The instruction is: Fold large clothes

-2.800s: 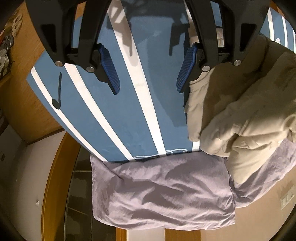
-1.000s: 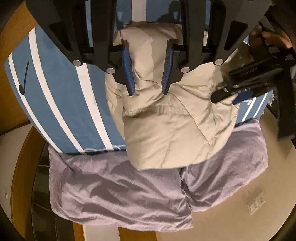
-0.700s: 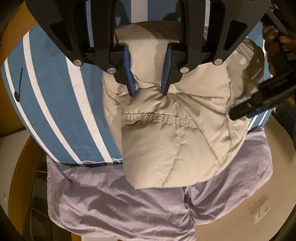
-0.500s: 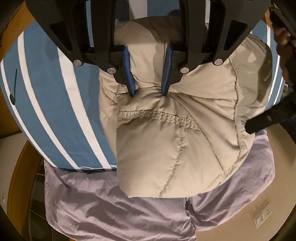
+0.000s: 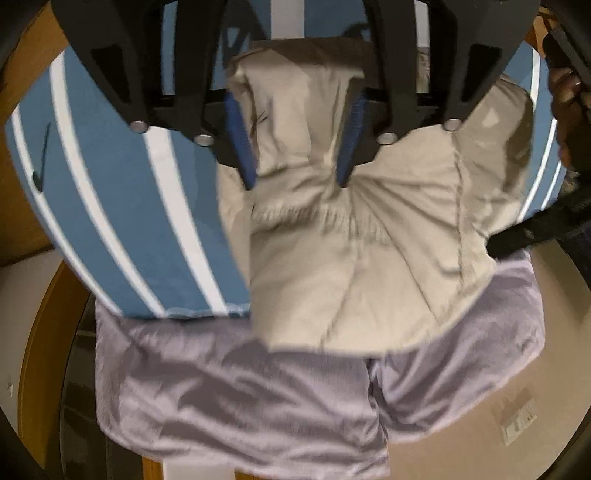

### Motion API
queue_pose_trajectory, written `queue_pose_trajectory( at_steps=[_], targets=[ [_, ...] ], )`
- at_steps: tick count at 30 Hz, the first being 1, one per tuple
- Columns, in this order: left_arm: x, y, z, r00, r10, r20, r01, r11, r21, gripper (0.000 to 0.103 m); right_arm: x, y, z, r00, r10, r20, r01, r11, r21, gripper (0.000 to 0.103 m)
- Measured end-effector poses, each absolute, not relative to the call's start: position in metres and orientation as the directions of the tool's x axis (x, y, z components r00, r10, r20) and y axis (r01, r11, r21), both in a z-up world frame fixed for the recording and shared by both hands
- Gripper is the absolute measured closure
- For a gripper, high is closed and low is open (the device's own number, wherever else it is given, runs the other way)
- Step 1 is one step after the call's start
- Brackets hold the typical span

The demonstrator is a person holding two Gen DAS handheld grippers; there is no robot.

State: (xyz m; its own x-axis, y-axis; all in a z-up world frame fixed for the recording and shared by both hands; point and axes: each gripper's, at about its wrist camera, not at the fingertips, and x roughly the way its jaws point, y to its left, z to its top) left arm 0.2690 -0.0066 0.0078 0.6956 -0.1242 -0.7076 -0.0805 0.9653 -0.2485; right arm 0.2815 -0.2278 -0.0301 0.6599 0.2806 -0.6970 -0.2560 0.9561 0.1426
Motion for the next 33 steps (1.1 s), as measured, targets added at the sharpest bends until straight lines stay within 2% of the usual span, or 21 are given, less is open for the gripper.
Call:
queue_pose_trajectory(
  at_steps=[6,15,25,33],
  targets=[
    [0.278,-0.003,0.015,0.712,-0.093,-0.696,-0.107,0.965,-0.239,0.016,0.293,-0.226,0.004,0.71,0.3,-0.637,-0.273,0.951,0.144,0.052],
    [0.299,-0.007,0.023,0.727,-0.034,-0.685,-0.125,0.975,-0.181,0.013,0.326,-0.203,0.012,0.713,0.325,-0.621,-0.302,0.942,0.147,0.052],
    [0.328,0.008,0.005,0.697,0.04,-0.716,-0.215,0.964,-0.155,0.013,0.364,-0.183,0.003,0.718,0.329,-0.614,-0.319,0.939,0.131,0.052],
    [0.333,0.007,-0.012,0.694,0.043,-0.719,-0.22,0.963,-0.155,0.005,0.38,-0.183,-0.03,0.693,0.326,-0.643,-0.307,0.941,0.146,0.052]
  ],
)
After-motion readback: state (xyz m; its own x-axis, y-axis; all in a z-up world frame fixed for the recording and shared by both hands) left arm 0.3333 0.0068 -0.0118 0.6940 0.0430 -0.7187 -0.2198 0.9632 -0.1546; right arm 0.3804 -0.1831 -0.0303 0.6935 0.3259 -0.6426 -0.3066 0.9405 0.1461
